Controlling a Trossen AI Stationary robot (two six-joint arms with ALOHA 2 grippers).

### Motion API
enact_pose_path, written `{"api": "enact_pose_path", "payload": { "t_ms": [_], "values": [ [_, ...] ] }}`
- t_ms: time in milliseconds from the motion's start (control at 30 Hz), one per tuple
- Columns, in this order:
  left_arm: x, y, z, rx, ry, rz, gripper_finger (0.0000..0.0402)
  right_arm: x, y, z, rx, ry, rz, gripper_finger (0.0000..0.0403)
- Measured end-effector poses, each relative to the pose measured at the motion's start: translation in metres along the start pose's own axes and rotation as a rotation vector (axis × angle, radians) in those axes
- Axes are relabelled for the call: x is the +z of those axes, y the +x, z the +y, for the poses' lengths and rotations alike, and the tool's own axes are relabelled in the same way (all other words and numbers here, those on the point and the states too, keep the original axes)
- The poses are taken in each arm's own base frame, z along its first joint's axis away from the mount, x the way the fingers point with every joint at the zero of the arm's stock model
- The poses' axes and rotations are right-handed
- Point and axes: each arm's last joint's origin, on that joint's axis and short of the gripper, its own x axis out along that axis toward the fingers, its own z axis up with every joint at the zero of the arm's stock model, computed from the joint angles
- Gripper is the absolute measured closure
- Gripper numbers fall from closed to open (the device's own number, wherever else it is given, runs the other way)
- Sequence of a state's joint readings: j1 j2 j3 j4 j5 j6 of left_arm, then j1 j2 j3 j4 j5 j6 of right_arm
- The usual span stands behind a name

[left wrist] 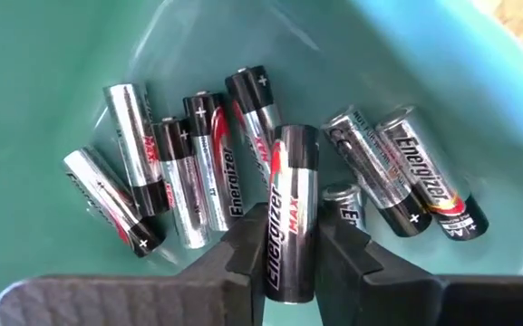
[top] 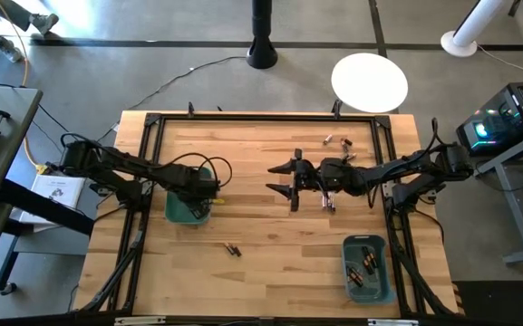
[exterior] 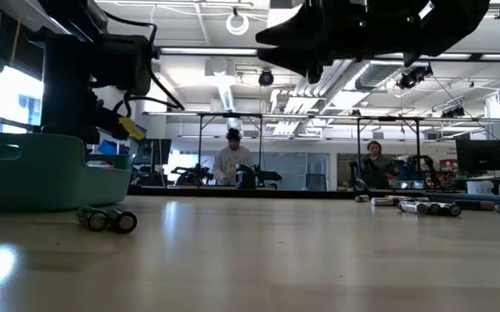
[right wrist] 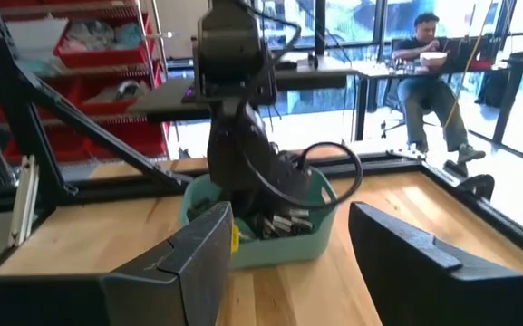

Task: Sort batteries
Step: Put the silver battery into the green bin

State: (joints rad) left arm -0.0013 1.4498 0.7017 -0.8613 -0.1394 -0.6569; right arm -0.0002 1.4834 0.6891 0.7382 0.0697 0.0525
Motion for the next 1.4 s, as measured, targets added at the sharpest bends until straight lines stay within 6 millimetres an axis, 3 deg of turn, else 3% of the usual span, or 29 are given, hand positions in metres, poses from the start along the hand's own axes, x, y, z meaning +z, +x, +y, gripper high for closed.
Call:
{"api": "enact_pose_path", "payload": {
  "t_ms": [300, 467, 667, 833, 1000, 1200, 1400],
  "values": [
    [0.0, 0.0, 0.0, -0.001, -0.004, 0.004, 0.0323, -0.003, 0.0, 0.0, -0.002, -0.002, 0.033, 0.0185],
    [0.0, -0.002, 0.001, 0.008, -0.023, -0.012, 0.0285, -0.005, 0.0, 0.0, -0.01, 0.008, 0.046, 0.0185],
    [0.001, -0.015, 0.002, -0.03, -0.027, -0.037, 0.0236, -0.008, -0.008, -0.005, -0.16, 0.047, 0.148, 0.0185],
    [-0.001, -0.036, 0.008, -0.063, -0.04, -0.088, 0.0224, -0.001, -0.033, -0.007, -0.246, 0.148, 0.298, 0.0185],
    [-0.004, -0.067, 0.013, -0.128, -0.093, -0.235, 0.0236, -0.004, -0.074, -0.005, -0.33, 0.301, 0.553, 0.0185],
    [-0.002, -0.104, 0.009, -0.191, -0.047, -0.607, 0.025, -0.024, -0.119, -0.005, -0.38, 0.249, 0.989, 0.0185],
    [0.014, -0.132, -0.009, -0.23, 0.098, -0.977, 0.0257, -0.036, -0.14, -0.006, -0.401, 0.237, 1.28, 0.0186]
  ]
}}
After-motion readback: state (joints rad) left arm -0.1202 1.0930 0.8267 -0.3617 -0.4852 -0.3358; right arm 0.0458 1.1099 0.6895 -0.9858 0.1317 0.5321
